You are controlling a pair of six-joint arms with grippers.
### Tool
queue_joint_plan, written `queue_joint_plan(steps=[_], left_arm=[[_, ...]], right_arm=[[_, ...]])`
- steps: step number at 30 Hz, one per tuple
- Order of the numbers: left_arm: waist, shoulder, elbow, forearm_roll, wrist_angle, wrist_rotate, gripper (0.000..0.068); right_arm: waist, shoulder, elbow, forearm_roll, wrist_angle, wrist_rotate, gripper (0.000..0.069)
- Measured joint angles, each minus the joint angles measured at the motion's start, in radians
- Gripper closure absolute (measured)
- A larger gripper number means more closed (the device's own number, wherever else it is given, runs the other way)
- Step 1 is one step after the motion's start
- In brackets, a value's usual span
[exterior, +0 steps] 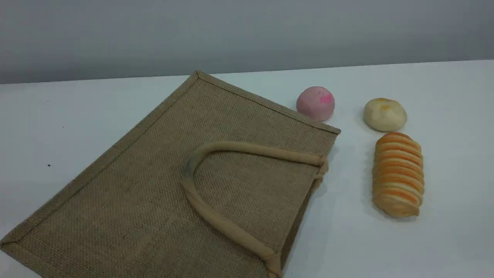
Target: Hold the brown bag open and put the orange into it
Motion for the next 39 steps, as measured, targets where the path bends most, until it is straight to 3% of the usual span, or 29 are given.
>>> queue_joint_plan(steps=[8, 13, 21, 36, 39], left_arm=[[0.0, -0.262, 0.109, 0.214, 0.003, -0.095, 0.0194], [0.0, -0.343, 0.216, 0.321, -0.022, -0.119, 0.0194], [0.0, -0.375, 0.383, 0.363, -0.094, -0.131, 0.0194], [0.0, -0.374, 0.39, 0.376, -0.101, -0.131, 0.0194], [0.0, -0.374, 0.39, 0.376, -0.101, -0.131, 0.0194]], right_arm=[[0.0, -0.146, 0.161, -0.068, 0.0, 0.045, 0.0255], [0.0, -0.145, 0.177, -0.075, -0.025, 0.052, 0.0255], [0.0, -0.145, 0.176, -0.076, -0.022, 0.05, 0.0255], [-0.001, -0.145, 0.176, -0.073, -0.022, 0.05, 0.0255], [-0.053, -0.145, 0.176, -0.061, -0.022, 0.05, 0.0255]])
